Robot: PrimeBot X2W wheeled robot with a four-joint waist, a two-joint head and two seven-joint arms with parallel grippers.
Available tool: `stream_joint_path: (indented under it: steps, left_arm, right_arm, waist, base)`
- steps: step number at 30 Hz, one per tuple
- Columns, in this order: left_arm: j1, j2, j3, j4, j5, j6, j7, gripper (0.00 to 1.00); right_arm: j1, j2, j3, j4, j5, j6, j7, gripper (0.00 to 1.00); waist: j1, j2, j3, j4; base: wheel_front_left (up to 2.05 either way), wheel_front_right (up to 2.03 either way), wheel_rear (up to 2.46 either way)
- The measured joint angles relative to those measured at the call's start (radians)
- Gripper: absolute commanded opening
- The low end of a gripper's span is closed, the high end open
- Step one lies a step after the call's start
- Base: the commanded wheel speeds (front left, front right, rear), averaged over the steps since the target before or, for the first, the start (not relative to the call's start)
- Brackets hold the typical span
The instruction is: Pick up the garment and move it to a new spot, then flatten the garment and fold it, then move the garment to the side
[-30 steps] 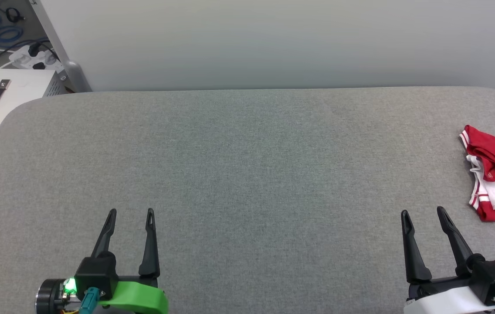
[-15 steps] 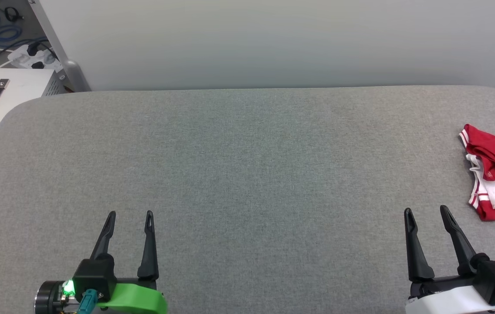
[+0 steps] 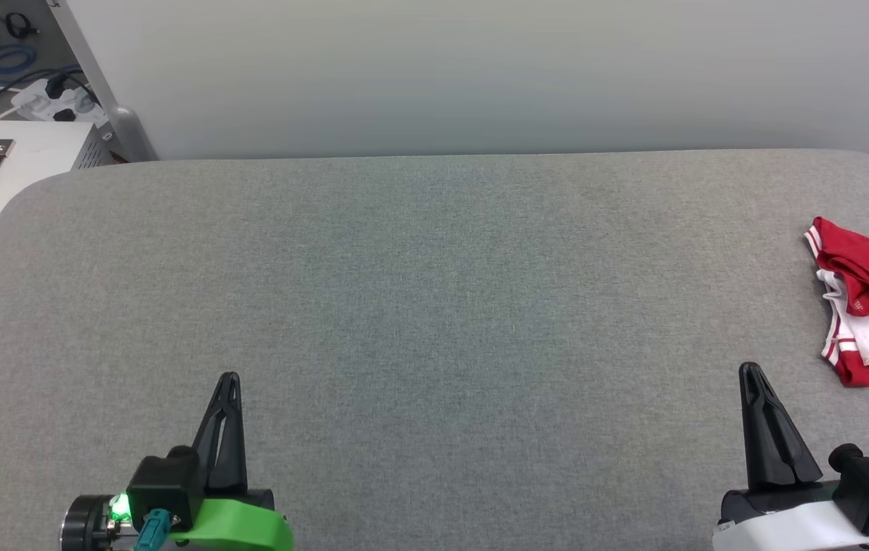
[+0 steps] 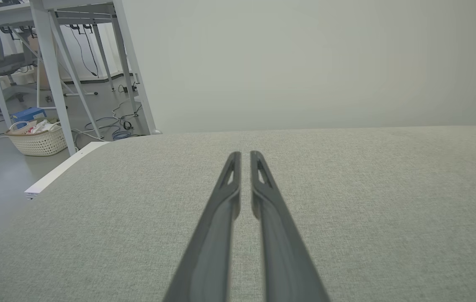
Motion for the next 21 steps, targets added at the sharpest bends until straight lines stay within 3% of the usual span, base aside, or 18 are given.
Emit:
stream_joint_path:
  steps: [21]
  left_arm:
    - [-0.004,0.0,0.001,0.0,0.002,0.0,0.041,0.0]
  right_arm:
    - [-0.006,0.0,0.0,0.013,-0.013,0.0,0.04,0.0]
  waist:
    - [0.0001,0.0,-0.005,-0.007]
  base:
    - [0.0,0.0,0.0]
